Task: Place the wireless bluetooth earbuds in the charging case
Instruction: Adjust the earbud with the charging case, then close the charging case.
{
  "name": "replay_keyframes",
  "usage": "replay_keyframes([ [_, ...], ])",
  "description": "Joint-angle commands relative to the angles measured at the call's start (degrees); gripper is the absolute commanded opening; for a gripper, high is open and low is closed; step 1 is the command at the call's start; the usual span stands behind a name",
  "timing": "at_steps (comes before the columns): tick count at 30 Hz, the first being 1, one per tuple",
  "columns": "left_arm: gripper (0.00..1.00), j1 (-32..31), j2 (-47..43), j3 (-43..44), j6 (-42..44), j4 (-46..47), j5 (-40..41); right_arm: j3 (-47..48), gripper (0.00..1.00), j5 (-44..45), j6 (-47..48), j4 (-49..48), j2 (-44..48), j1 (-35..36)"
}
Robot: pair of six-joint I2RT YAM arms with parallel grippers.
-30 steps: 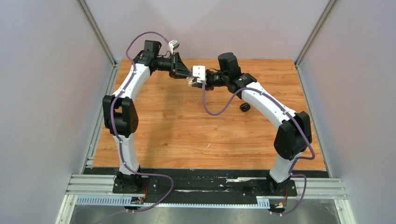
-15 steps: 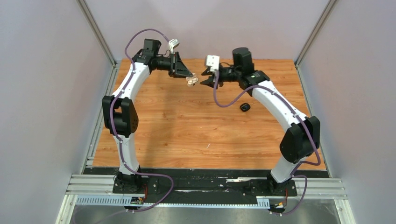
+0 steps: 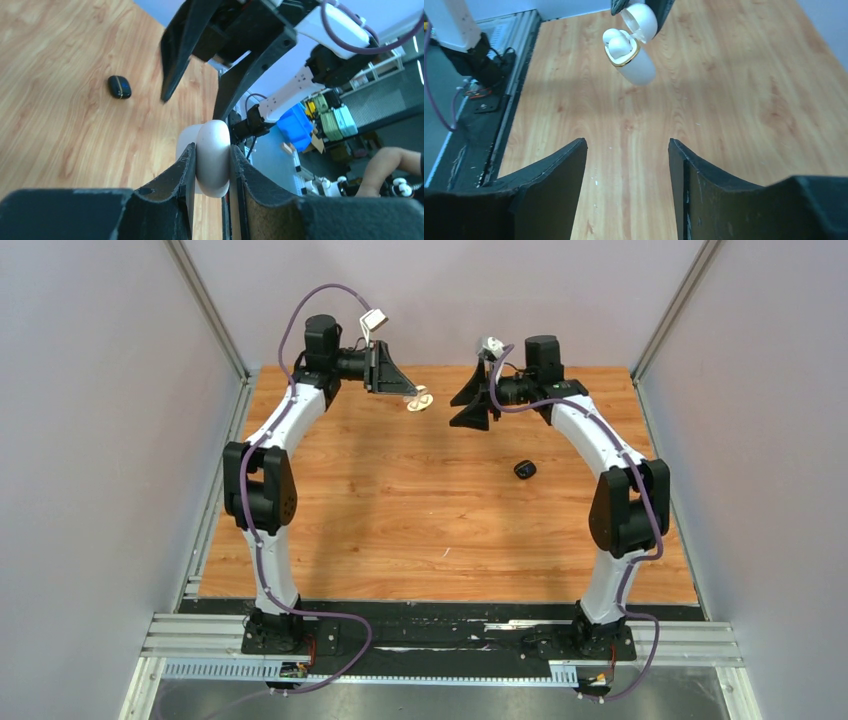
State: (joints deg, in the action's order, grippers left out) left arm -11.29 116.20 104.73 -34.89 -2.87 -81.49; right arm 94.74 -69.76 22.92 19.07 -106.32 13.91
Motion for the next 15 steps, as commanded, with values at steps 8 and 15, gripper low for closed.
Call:
replay_keyframes([
  [8, 0.0, -1.6, -0.7, 0.3, -20.2, 28.3, -7.8, 8.3, 0.66, -9.9, -3.8, -6.1, -5.2, 5.5],
  [15, 0.0, -1.7, -0.9, -0.3, -19.1, 24.1, -6.2, 6.8, 0.59, -11.0, -11.7, -14.8, -4.0, 5.5],
])
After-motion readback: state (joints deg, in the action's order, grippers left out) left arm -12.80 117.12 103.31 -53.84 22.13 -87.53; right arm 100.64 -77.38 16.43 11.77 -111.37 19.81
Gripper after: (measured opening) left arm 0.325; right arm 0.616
